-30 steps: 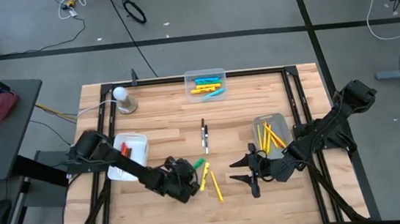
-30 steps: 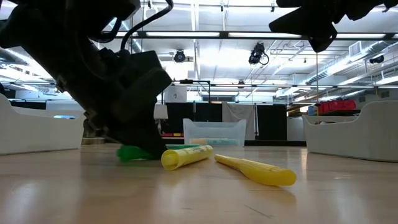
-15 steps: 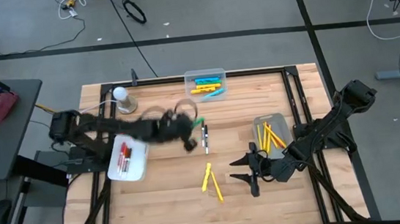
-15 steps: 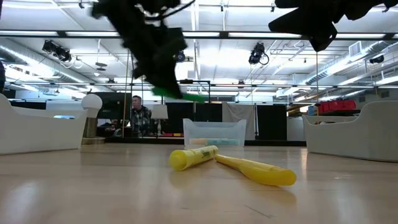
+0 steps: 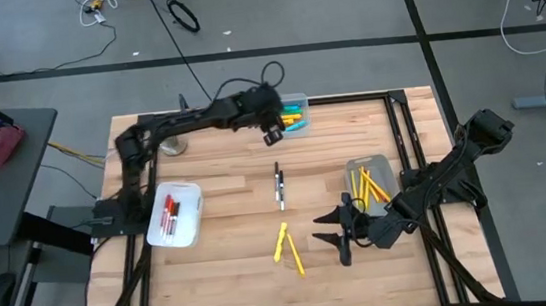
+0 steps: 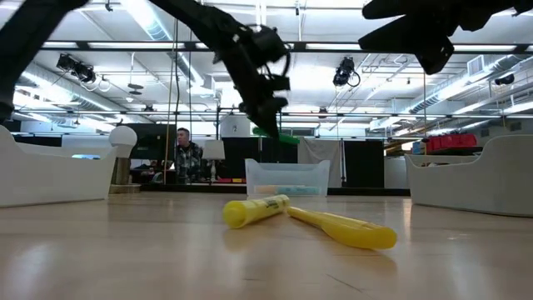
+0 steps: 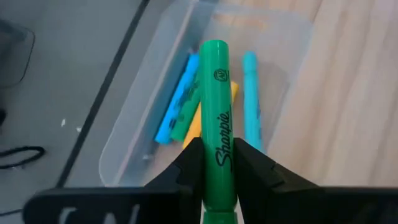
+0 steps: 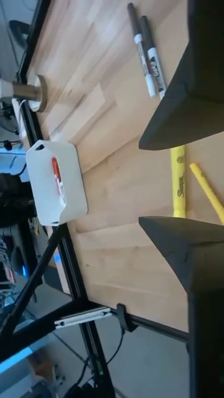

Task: Pick & Place Markers
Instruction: Put the green highlighter pen into the transparent bin, then put the dark brown marker pen into the white bin

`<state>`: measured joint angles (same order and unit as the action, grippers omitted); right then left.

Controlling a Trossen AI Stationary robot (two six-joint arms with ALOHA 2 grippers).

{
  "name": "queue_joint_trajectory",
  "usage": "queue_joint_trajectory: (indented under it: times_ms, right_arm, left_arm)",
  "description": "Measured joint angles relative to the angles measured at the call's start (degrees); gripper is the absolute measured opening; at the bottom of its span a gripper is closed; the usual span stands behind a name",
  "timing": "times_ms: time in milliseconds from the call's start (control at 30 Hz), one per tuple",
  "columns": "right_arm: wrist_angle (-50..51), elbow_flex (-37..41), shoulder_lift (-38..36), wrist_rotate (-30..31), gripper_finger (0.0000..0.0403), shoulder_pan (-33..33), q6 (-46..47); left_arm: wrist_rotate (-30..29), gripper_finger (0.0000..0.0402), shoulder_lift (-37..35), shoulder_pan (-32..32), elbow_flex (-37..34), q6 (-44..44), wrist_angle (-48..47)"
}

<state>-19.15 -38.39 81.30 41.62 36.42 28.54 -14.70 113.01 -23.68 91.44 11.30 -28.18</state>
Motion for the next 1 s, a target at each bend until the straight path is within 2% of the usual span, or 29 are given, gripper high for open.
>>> queue_joint_trajectory:
  times_ms: [167,400,533,767,1000]
  right_arm:
    - [0.22,-0.01,0.00,0.01,0.0188,-0.02,2.52]
    - [1.20,0.02,0.02,0.01,0.0188,-0.02,3.64]
    - [1.69,0.02,0.02,0.03,0.0188,-0.02,3.80]
    - [1.99,0.02,0.02,0.01,0.0188,-0.02,3.66]
    - [2.16,0.02,0.04,0.01,0.0188,-0.02,3.56]
  left_arm:
    - [1.39,0.0067,7.27,-1.13,5.36,7.37,-0.50]
    - [0.51,0.0097,11.80,-2.04,6.19,13.50,0.29]
    - [-0.52,0.0095,13.36,-2.28,6.19,16.51,0.51]
    - [-0.50,0.0094,13.75,-2.56,6.25,16.49,0.39]
    - [2.80,0.0139,13.75,-2.54,6.25,16.09,0.52]
